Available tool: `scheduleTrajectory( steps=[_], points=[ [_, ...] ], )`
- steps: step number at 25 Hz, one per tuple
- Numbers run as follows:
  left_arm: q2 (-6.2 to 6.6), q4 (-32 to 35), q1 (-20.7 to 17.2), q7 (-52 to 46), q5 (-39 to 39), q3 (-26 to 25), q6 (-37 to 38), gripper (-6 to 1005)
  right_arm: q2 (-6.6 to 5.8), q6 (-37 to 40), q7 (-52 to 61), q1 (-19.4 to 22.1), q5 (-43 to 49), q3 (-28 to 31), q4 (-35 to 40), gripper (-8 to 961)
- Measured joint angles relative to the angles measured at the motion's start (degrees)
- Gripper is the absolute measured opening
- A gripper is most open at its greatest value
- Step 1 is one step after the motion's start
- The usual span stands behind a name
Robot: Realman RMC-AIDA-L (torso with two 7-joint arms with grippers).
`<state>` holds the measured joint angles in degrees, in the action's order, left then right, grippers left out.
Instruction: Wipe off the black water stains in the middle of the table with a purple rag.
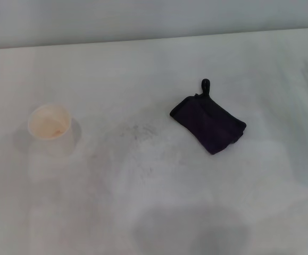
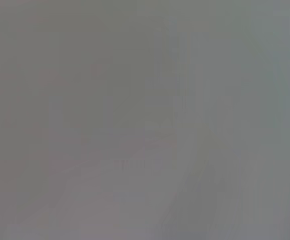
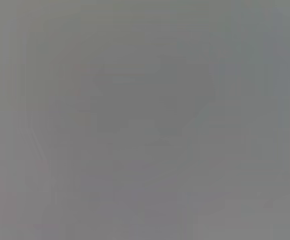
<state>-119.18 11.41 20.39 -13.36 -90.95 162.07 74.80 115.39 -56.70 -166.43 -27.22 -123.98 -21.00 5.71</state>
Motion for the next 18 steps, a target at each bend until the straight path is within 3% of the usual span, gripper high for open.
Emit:
scheduleTrajectory(
  steps=[18],
  points=[
    [-0.04, -3.09, 2.32, 2.88, -0.55, -2.09, 0.39, 885, 0.18, 8.1, 1.63, -3.81, -0.19, 0.15, -1.02, 728]
  ],
)
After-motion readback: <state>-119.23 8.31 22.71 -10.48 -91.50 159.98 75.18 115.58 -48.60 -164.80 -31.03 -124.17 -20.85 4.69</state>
